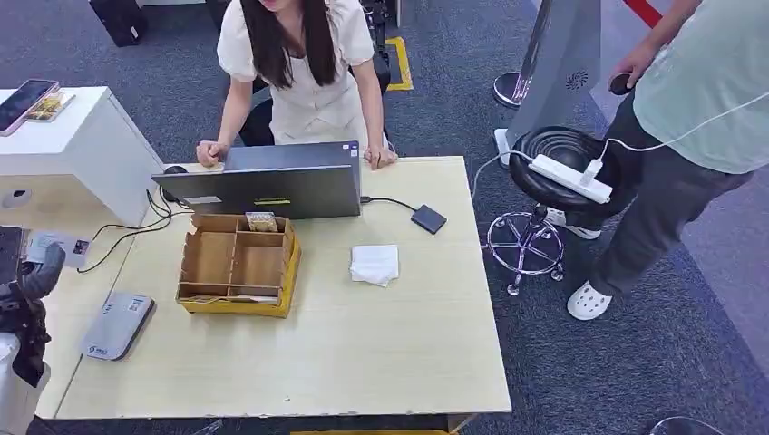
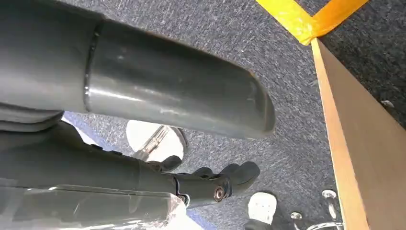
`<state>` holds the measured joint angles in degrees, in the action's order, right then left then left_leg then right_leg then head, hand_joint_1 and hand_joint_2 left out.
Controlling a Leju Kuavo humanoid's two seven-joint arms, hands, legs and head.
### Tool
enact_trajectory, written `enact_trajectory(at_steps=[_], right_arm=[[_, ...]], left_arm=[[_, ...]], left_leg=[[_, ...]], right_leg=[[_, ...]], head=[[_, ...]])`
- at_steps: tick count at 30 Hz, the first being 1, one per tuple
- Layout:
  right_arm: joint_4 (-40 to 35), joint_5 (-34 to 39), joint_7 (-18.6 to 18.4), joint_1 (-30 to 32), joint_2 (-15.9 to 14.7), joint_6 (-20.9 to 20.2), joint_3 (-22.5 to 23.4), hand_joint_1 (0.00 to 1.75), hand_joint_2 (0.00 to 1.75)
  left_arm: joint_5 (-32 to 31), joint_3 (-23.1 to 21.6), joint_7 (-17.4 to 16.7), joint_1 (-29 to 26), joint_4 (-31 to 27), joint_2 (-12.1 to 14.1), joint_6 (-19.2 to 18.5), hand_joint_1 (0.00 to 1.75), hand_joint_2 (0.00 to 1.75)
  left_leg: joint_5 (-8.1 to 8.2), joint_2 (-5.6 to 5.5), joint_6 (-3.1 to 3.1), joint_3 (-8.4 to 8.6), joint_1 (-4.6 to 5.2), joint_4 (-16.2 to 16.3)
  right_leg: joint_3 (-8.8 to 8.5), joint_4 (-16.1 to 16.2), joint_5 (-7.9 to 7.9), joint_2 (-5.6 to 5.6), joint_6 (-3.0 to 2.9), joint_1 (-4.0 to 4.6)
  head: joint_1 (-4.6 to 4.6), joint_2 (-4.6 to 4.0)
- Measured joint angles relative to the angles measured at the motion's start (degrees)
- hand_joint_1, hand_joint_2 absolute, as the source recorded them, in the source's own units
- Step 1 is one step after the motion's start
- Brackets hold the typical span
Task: Pass the card to the sensor for recognition and then transmit it.
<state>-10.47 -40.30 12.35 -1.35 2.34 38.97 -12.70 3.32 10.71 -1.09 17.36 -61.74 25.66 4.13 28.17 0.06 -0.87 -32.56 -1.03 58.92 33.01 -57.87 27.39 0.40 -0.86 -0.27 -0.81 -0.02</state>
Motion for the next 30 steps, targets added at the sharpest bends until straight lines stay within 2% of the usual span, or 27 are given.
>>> enact_trajectory(at_steps=[5,11,19,30], right_arm=[[0.0,-0.11,-0.15,-0.02,0.0,0.0,0.0,0.0,0.0],[0.0,-0.2,-0.11,-0.05,0.0,0.0,0.02,0.0,0.0],[0.0,-0.17,0.72,-0.07,0.02,-0.02,0.22,0.0,0.0],[0.0,-0.26,1.75,-0.09,0.0,-0.02,0.59,0.0,0.0]], left_arm=[[-4.39,-0.02,0.13,1.13,3.48,0.33,3.12,1.75,1.75],[-6.88,-0.04,-0.66,2.16,6.53,1.12,3.38,1.75,1.75],[-3.91,-0.04,-2.49,1.86,9.42,3.43,-3.2,1.75,1.75],[0.38,-0.04,-5.69,0.6,11.1,8.46,-16.36,1.75,1.75]], left_leg=[[0.0,0.01,0.0,0.01,0.0,0.0],[0.0,0.01,0.0,0.0,0.0,0.0],[0.0,0.01,0.0,-0.02,0.0,0.0],[0.0,0.04,0.0,-0.02,-0.01,0.0]], right_leg=[[0.0,0.0,0.0,0.01,0.0,0.0],[0.0,0.0,0.0,0.02,0.0,0.0],[0.0,0.0,0.0,0.02,0.0,0.0],[0.01,0.0,0.0,0.05,0.0,0.01]], head=[[-0.02,0.0],[0.0,0.0],[-0.02,0.0],[0.0,0.0]])
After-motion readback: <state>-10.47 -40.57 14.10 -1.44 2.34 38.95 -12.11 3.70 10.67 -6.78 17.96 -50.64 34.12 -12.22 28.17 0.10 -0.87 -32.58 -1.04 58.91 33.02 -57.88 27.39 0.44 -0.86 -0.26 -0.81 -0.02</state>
